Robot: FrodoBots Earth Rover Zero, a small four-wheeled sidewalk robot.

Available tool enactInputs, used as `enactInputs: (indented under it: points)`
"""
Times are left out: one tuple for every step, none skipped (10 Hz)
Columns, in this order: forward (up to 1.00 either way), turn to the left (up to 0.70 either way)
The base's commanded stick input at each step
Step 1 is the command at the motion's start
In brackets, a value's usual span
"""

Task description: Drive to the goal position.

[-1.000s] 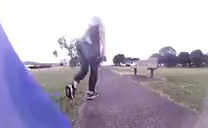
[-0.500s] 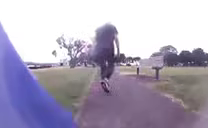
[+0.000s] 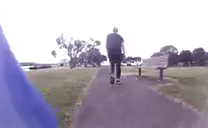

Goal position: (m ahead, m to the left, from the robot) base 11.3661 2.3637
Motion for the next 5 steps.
enactInputs:
  points:
    - [0.7,0.0]
    - [0.7,0.0]
    - [0.7,0.0]
    - [0.7,0.0]
    - [0.7,0.0]
